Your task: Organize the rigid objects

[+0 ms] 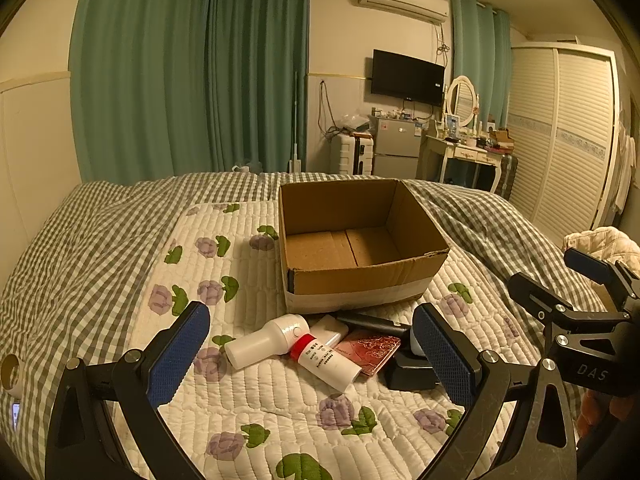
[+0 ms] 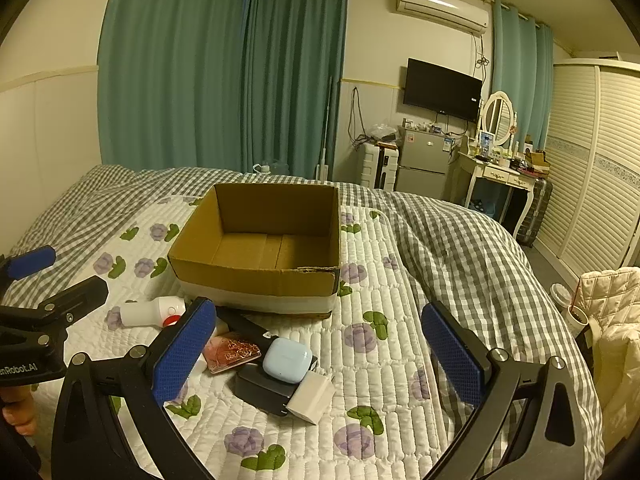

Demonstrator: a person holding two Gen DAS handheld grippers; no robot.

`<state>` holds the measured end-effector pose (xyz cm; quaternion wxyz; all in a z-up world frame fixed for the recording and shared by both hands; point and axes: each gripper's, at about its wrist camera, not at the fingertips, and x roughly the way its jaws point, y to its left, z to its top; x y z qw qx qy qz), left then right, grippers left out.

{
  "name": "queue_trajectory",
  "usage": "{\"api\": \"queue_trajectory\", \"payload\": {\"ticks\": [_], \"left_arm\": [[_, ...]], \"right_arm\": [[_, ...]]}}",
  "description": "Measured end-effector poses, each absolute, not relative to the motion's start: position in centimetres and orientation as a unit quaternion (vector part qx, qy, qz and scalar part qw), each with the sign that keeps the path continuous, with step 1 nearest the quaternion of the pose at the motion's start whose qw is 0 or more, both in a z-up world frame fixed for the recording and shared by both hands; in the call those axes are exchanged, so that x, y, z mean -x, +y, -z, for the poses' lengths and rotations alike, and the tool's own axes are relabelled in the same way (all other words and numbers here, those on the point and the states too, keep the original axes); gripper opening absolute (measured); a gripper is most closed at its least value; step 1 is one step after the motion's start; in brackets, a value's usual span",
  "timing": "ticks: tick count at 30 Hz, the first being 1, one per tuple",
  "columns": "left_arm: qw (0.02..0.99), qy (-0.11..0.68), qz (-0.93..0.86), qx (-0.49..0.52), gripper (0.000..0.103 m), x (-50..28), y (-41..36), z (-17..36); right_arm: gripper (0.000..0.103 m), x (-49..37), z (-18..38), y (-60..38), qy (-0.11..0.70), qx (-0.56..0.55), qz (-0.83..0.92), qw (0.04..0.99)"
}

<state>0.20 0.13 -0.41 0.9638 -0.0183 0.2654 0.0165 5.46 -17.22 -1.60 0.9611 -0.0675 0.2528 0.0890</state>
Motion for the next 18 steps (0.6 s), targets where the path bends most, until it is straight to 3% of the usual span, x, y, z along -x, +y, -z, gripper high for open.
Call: {"api": "queue_trajectory", "payload": {"ticks": [18], "left_arm": [[0.963, 0.269, -0.014, 0.019, 0.103, -0.17, -0.09, 0.81]], "right_arm": [[0.103, -5.54, 1.78, -17.22, 0.255, 0.067, -0.091, 0.96]]}}
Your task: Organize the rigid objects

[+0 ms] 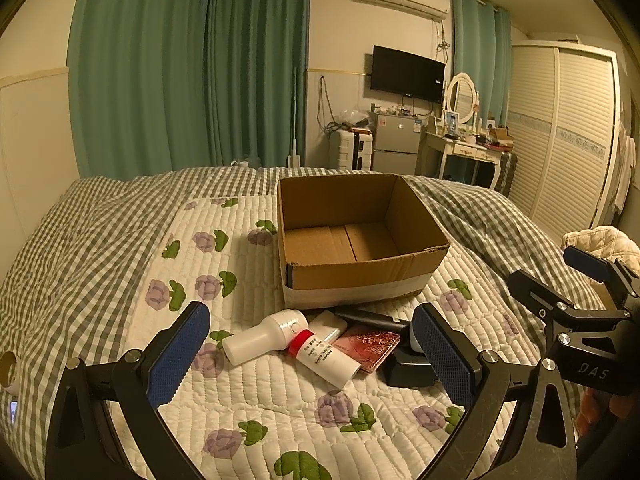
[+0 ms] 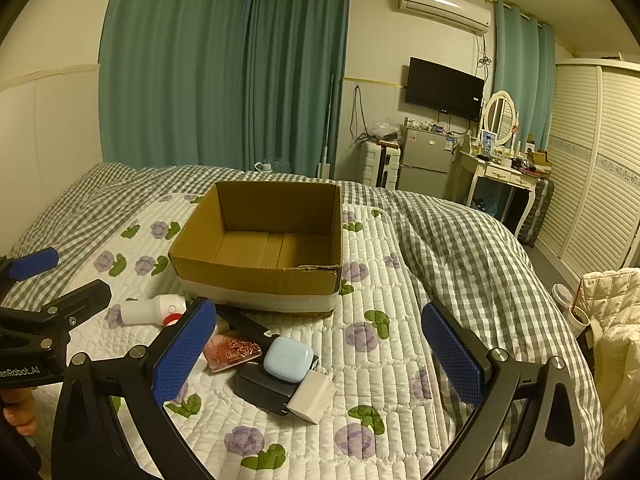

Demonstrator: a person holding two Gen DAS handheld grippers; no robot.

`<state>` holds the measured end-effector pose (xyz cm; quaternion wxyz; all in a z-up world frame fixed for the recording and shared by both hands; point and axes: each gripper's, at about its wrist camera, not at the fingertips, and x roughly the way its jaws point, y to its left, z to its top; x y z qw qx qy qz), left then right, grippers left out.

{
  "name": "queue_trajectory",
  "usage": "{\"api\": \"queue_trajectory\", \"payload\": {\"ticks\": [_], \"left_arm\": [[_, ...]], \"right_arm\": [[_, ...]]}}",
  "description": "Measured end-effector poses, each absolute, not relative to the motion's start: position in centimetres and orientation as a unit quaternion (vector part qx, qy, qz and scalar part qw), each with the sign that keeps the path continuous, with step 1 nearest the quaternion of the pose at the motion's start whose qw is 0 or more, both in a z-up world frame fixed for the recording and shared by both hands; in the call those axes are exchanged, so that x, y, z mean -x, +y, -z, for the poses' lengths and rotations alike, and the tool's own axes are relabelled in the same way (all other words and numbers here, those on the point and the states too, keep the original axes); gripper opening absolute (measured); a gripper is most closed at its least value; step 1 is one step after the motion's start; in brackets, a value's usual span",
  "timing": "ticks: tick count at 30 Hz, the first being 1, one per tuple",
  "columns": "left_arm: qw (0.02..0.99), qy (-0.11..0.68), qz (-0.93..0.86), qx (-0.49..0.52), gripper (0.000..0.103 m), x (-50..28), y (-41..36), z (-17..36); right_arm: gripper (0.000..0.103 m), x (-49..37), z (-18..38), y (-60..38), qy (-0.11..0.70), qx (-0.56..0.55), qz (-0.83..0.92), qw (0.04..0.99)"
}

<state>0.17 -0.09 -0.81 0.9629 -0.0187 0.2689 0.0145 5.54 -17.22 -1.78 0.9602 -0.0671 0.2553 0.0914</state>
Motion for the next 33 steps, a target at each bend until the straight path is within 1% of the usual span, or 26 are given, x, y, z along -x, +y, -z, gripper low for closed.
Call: {"api": "queue_trajectory", "payload": {"ticks": [28, 33], "left_arm": [[0.962, 0.273, -0.008, 0.023, 0.103, -0.21, -0.18, 1.05], [0.966, 0.255, -0.005, 0.033, 0.103, 0.62, -0.29, 0.05]], "right_arm": [[0.103, -5.53, 1.97, -17.14, 0.258, 0.062, -0.097, 0.959], [0.103, -5.42, 1.77, -17.12, 0.259, 0.055, -0.102, 0.959]]}}
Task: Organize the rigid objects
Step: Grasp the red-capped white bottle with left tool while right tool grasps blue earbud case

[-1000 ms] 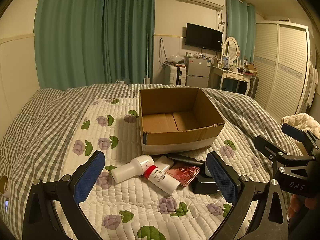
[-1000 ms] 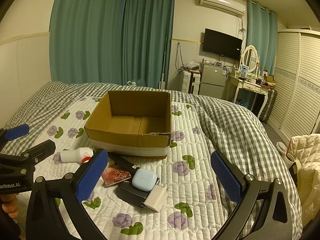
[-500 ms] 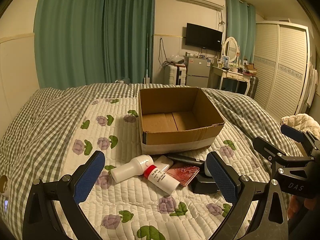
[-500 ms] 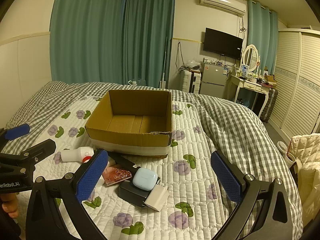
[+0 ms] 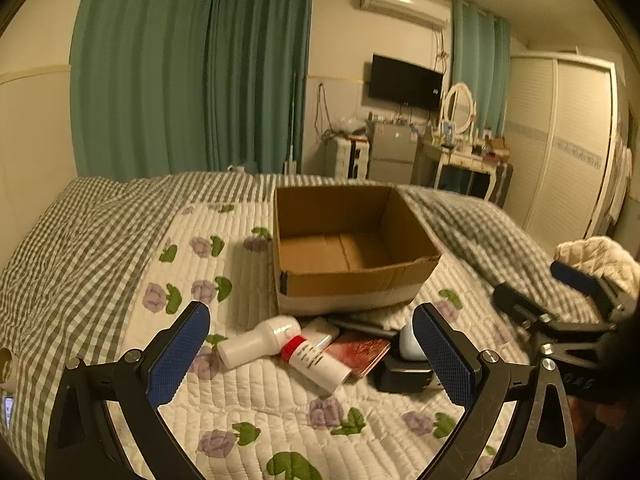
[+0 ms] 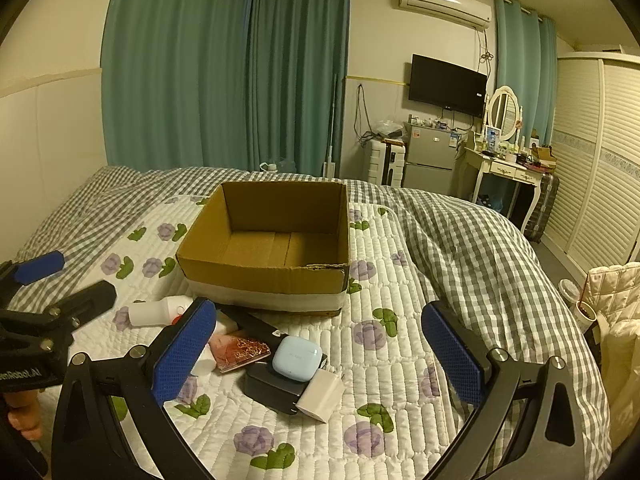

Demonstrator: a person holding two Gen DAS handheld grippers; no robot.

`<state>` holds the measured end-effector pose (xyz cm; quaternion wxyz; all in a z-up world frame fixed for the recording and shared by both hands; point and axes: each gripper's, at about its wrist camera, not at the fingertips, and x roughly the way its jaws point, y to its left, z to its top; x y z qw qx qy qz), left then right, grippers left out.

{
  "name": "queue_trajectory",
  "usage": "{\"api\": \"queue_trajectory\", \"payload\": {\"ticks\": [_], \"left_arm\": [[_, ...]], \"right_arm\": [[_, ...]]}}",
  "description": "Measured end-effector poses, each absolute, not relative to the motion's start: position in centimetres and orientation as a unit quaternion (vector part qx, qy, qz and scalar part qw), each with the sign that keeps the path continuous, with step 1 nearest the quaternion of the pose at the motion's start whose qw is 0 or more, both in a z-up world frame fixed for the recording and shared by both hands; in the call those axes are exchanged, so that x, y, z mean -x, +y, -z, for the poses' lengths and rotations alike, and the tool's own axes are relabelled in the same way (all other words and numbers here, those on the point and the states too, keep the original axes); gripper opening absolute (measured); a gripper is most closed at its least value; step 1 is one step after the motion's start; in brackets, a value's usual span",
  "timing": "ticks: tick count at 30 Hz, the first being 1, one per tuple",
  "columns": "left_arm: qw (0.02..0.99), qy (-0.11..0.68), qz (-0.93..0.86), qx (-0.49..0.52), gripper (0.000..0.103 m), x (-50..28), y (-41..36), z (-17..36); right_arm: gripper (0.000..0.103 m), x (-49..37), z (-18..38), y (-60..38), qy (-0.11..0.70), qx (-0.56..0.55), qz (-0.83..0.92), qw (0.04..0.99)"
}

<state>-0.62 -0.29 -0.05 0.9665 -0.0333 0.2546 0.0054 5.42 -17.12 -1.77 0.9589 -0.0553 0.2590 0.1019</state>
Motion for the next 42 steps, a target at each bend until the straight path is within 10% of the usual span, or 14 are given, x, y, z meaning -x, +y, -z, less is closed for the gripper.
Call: {"api": "queue_trajectory", "payload": {"ticks": [11, 24, 30, 42], "left_arm": [[0.953, 0.3, -0.017, 0.042, 0.103, -1.8, 0.0, 1.5], [0.906, 0.417, -0.062, 0.028, 0.1, -7.3, 0.7, 9.5], [0.877, 0.474, -0.067, 0.042, 0.088, -9.9, -0.3, 12.2], [0.841, 0.538, -0.033, 0.048, 0.055, -12.7, -1.9, 13.1]], "right_arm": [[0.103, -6.3, 1.6, -17.6, 0.273, 0.05, -0.11, 0.955], [0.103, -16.4, 13.7, -15.2, 0.421, 0.119, -0.188, 0.879], [0.055, -17.9, 15.9, -15.5, 0.434, 0.09, -0.194, 0.875], [0.054, -17.1, 14.7, -16.1, 0.42, 0.096, -0.187, 0.883]]}}
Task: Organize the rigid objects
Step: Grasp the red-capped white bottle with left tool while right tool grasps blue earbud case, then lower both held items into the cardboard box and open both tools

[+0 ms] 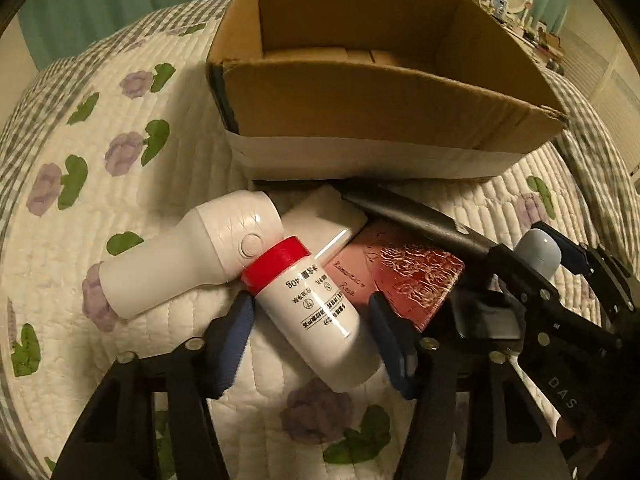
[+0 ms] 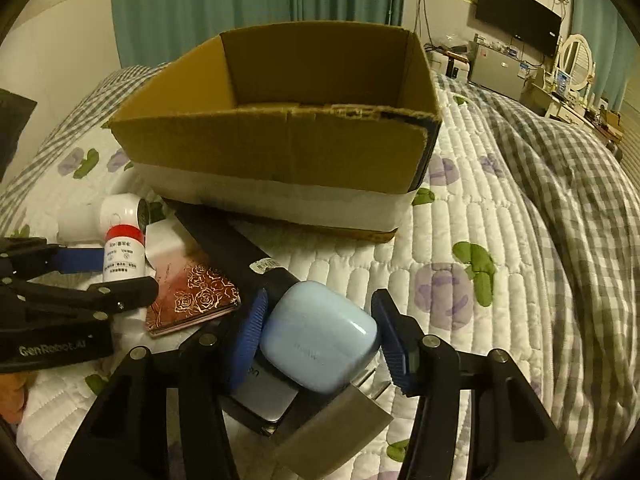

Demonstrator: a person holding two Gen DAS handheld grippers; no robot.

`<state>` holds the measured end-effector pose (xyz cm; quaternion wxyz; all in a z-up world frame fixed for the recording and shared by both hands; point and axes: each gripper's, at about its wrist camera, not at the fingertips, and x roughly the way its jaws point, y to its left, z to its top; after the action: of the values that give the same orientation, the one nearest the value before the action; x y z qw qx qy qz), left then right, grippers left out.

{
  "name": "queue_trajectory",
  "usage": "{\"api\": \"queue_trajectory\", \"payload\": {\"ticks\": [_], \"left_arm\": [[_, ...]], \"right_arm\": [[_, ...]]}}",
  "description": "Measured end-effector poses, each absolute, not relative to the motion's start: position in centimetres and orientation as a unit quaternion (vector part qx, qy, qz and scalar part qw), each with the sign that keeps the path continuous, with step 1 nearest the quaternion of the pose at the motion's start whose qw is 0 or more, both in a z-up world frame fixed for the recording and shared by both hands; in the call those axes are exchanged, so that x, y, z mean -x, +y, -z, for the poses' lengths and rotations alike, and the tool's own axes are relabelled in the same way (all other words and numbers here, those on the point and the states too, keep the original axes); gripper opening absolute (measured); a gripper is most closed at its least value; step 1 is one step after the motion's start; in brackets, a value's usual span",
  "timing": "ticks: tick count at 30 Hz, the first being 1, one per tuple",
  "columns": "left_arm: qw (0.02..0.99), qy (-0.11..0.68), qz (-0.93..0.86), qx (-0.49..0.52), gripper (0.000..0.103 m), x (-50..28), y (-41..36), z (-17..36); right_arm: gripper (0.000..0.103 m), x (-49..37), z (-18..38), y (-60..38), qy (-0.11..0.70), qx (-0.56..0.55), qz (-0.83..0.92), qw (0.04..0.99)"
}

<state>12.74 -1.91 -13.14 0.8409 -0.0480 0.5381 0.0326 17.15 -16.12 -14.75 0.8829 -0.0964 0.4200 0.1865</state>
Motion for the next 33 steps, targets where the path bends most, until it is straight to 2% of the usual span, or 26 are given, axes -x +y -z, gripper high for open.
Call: {"api": "queue_trajectory", "payload": {"ticks": [2, 9, 22, 28, 33], "left_arm": [[0.838, 0.542, -0.02, 0.06, 0.046, -12.4, -1.8, 12.6], [0.844, 0.532, 0.001, 0.065, 0.039, -10.3, -1.8, 10.6], [0.892, 0.446, 0.005, 0.069, 0.037, -8.7, -0.4, 2.2], [0.911, 0.41, 0.017, 0.046, 0.037, -12.9, -0.7, -3.1], [0.912, 0.409, 0.014, 0.014, 0.037, -17.3, -0.8, -3.9]], "right_arm": [[0.053, -16.8, 14.3, -16.1, 0.418, 0.093, -0.186, 0.884], [0.053, -14.7, 11.7, -14.8, 0.397, 0.103, -0.179, 0.895], [0.053, -13.6, 4.1, -14.2, 0.345, 0.1, -0.18, 0.916], [0.053, -16.7, -0.7, -13.3, 0.31, 0.104, -0.195, 0.925], [0.053, -21.1, -2.6, -12.2, 0.301, 0.101, -0.2, 0.927]]}}
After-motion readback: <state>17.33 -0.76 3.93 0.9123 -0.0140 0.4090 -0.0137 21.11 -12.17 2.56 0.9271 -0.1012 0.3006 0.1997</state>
